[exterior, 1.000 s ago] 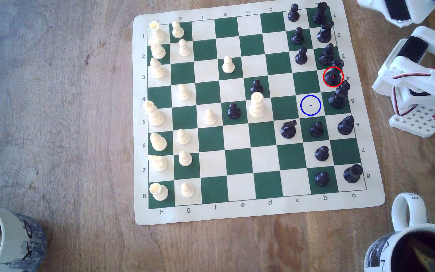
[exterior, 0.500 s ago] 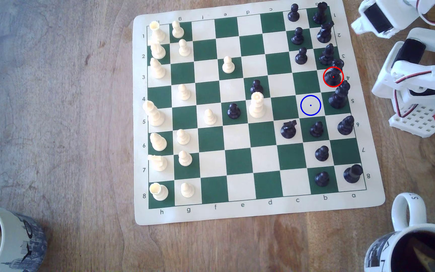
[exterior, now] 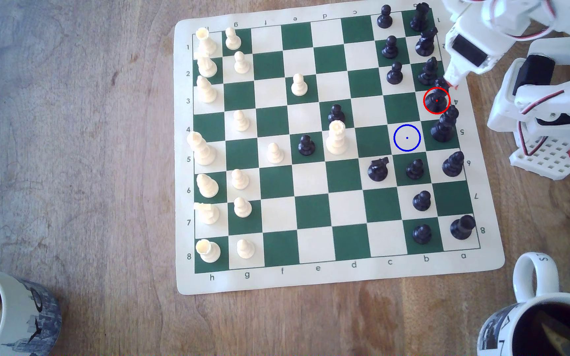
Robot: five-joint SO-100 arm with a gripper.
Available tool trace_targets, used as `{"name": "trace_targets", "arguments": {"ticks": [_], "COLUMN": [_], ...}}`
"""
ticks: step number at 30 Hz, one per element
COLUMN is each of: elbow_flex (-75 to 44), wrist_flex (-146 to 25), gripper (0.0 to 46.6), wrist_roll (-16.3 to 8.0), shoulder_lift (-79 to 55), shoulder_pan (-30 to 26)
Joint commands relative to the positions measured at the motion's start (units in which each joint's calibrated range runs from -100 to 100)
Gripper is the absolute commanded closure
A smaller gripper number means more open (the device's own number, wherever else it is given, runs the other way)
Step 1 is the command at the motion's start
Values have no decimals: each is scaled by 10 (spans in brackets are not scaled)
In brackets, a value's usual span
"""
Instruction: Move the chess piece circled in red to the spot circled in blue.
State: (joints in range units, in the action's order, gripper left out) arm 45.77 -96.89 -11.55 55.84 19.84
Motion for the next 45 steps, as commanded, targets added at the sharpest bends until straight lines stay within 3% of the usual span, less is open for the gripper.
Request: {"name": "trace_targets", "arguments": {"ticks": [1, 8, 12, 38, 45], "elbow_flex": [4, 41, 63, 125, 125], "wrist_flex": [19, 57, 82, 162, 171], "gripper": [336, 309, 329, 342, 379], "wrist_roll": [2, 6, 10, 22, 22], "shoulder_lift": [-15, -27, -40, -85, -89], "shoulder_pan": [-2, 1, 4, 14, 10]}}
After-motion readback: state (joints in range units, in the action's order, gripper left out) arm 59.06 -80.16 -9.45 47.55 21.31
